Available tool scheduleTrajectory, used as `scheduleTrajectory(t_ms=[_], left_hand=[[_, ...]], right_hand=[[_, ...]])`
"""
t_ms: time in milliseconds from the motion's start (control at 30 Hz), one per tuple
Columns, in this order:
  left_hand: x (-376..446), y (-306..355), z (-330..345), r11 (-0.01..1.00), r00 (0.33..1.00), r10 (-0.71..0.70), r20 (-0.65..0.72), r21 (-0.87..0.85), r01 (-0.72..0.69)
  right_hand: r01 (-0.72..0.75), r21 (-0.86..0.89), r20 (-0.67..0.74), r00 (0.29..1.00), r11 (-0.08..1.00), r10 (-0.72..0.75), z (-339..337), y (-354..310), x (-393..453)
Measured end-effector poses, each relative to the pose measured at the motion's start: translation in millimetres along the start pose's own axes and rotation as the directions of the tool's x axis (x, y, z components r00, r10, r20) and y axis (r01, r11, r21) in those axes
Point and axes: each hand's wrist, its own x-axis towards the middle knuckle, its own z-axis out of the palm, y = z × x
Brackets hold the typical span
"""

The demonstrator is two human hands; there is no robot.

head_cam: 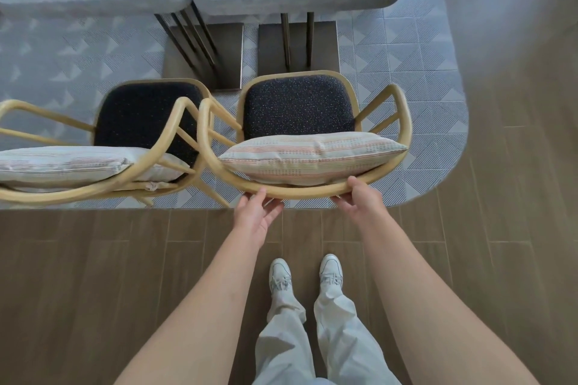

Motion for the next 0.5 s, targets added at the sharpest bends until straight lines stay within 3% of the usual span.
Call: scheduleTrajectory(t_ms=[333,500], left_hand=[[-3.6,-0.9,-9.8,0.995,1.000,0.004,-0.016,0.100,-0.002],[-20.0,15.0,6.1,0.969,0.998,0.019,-0.056,0.246,-0.004]], right_hand=[[0.023,-0.016,0.001,1.000,1.000,-0.023,-9.2,14.3,-9.8],[0.111,-0.259,-0.020,0.992,0.959,-0.121,3.2,3.9,-37.8]])
